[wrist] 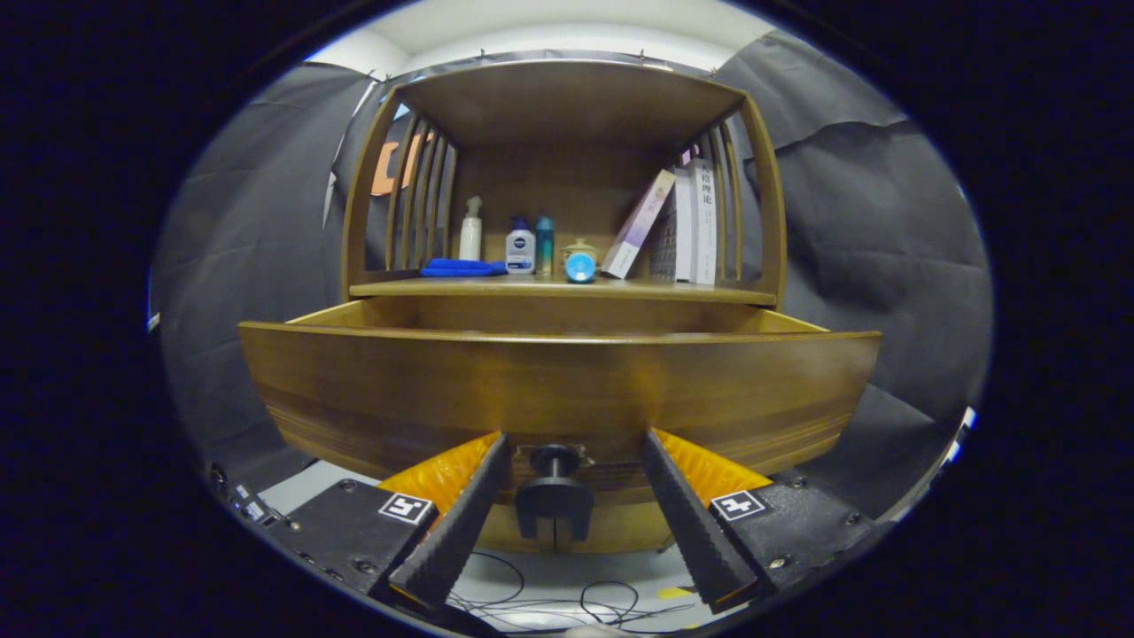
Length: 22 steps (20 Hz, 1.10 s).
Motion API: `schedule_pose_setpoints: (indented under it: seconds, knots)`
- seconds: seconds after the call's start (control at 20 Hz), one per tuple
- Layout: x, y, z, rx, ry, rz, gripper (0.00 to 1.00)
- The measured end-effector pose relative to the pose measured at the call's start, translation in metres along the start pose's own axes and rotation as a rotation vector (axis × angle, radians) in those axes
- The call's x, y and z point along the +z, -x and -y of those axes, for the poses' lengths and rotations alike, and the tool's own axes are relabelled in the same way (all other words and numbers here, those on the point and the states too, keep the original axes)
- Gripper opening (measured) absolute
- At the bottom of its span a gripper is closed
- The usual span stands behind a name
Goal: Pull open the drawer, take out the items inside it, and place them on the countertop above the cabinet.
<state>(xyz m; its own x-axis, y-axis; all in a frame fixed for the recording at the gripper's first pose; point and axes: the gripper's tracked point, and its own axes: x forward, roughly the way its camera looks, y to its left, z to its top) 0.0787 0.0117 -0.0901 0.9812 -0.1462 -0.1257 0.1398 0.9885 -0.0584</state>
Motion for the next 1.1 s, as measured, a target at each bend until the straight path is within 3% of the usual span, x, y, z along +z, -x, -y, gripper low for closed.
schedule_pose_setpoints:
  seconds: [1.1]
  knots:
    - [0.030, -0.098, -0.003, -0.017, 0.010, 0.047, 0.99]
